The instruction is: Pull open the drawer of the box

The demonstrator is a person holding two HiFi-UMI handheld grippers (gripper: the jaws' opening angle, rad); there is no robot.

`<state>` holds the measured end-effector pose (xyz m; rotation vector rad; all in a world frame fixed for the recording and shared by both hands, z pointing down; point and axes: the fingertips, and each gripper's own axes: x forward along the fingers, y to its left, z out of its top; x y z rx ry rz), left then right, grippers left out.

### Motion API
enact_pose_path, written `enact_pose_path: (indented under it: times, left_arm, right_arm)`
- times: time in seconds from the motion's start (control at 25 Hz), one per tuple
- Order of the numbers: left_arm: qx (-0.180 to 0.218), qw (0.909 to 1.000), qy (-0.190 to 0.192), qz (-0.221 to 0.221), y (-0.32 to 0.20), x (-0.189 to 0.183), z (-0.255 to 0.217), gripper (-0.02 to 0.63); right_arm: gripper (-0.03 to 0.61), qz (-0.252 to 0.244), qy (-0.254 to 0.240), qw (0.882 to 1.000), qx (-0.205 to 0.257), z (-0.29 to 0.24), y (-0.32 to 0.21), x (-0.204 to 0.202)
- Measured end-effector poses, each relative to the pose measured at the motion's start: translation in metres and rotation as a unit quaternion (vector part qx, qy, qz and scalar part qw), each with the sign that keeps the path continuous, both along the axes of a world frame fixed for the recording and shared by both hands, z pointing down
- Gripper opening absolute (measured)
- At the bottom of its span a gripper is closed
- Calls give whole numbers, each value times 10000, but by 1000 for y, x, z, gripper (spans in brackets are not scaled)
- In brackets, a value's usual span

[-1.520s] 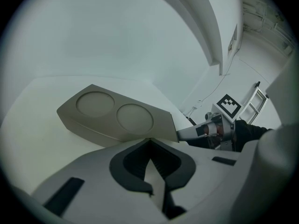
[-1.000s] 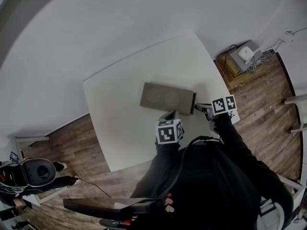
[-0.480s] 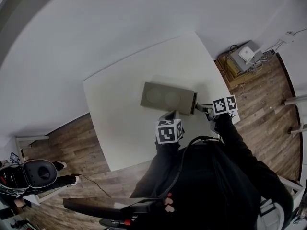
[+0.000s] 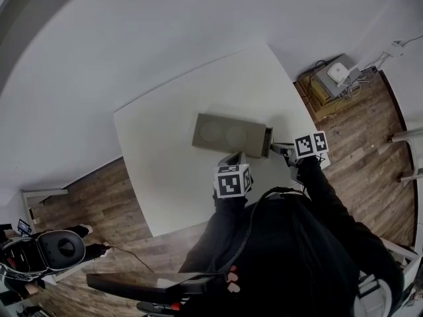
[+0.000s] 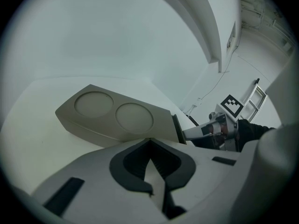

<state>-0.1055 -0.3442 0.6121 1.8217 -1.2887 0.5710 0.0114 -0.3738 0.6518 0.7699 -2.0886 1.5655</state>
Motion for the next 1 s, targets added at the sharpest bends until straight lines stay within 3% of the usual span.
enact_pose_path:
  times: [0.52,0.72,1.0]
  left_arm:
    - [-69,10000,-22,-3,-4,-7,-3,-6]
    - [-123,9999,5,-11,-28,-5,-1,-5]
    - [-65,9999,-58,-74,0,-3,-1,-5]
  right_arm:
    - [32,43,-8,10000,-40,-4,-1,-2]
    - [32,87,-12,9999,-66,-1,-24,1]
    - [32,72,-16,10000,-18,-1,4,9]
